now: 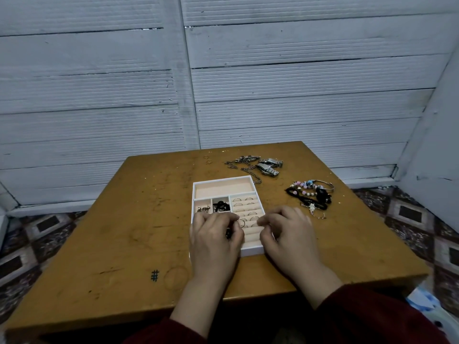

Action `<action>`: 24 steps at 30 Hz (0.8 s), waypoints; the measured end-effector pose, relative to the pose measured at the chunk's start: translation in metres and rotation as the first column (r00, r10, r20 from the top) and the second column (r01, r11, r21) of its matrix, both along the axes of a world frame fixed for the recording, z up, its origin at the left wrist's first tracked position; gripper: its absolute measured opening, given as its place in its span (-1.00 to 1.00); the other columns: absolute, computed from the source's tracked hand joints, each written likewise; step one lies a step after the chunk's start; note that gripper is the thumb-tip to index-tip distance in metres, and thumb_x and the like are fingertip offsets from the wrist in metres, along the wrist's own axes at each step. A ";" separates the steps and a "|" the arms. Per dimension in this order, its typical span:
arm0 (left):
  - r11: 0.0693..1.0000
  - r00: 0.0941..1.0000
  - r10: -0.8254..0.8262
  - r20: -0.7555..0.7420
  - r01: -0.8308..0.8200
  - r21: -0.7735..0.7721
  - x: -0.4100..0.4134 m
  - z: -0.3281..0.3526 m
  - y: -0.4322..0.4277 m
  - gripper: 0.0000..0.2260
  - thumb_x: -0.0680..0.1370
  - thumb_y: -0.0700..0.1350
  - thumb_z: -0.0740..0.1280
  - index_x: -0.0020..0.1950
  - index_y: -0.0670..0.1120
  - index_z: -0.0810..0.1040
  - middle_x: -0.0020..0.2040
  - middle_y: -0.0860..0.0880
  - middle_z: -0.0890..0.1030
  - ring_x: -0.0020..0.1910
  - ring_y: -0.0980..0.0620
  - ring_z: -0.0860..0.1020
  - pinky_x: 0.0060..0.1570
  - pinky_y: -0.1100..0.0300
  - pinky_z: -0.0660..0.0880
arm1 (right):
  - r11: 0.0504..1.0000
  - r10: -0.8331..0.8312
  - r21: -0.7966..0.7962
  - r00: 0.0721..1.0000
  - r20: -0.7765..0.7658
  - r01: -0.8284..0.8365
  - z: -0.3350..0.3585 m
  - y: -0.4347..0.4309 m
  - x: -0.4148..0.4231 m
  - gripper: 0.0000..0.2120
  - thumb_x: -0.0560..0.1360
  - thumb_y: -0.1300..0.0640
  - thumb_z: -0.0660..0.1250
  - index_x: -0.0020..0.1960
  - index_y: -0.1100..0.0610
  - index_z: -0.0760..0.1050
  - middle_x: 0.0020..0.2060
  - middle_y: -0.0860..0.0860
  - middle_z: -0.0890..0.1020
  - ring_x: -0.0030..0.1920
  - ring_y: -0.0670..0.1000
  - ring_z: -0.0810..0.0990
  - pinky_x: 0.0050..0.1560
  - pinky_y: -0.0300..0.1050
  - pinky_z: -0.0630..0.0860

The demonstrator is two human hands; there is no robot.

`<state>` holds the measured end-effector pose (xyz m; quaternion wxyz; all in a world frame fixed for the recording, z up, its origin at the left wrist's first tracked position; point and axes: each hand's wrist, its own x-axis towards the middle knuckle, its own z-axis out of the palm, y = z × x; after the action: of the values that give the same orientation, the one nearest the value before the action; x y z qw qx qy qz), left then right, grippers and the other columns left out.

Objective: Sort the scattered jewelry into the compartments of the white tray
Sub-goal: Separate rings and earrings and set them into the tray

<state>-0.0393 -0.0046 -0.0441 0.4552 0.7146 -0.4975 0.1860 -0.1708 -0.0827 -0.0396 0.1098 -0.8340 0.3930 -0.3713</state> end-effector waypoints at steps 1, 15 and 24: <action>1.000 1.000 0.001 -0.002 -0.001 0.005 0.000 0.000 0.000 -0.83 0.42 -0.01 0.27 -0.16 -0.01 0.64 -0.24 0.12 0.64 -0.16 0.06 0.33 -0.14 0.26 0.22 | 1.000 -0.009 0.028 0.999 0.031 0.009 0.001 -0.001 0.000 -0.72 0.37 -0.01 0.14 -0.14 -0.04 0.62 -0.17 -0.13 0.56 -0.09 -0.01 0.49 -0.10 -0.09 0.38; 0.998 0.999 -0.044 -0.027 0.046 0.051 -0.002 0.002 0.004 -0.94 0.37 -0.10 0.43 -0.18 0.00 0.63 -0.25 0.14 0.60 -0.15 0.03 0.40 -0.16 0.22 0.23 | 0.981 0.106 0.195 0.838 -0.536 0.001 0.005 -0.018 -0.022 -0.53 0.64 -0.10 -0.06 0.53 -0.10 0.07 0.54 -0.07 0.09 0.55 0.01 -0.05 0.50 -0.04 -0.12; 0.991 0.997 -0.065 0.046 0.059 0.119 0.001 -0.002 0.004 -0.80 0.44 0.06 0.27 -0.17 0.02 0.65 -0.19 0.13 0.65 -0.13 0.02 0.39 -0.11 0.20 0.25 | 0.977 0.128 0.213 0.822 -0.555 -0.009 0.003 -0.020 -0.025 -0.52 0.64 -0.12 -0.07 0.54 -0.12 0.00 0.55 -0.10 0.02 0.55 -0.03 -0.08 0.50 -0.06 -0.13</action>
<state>-0.0379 -0.0011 -0.0457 0.4052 0.7196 -0.5408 0.1600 -0.1956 -0.1032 -0.0363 0.0853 -0.9047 0.4128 -0.0618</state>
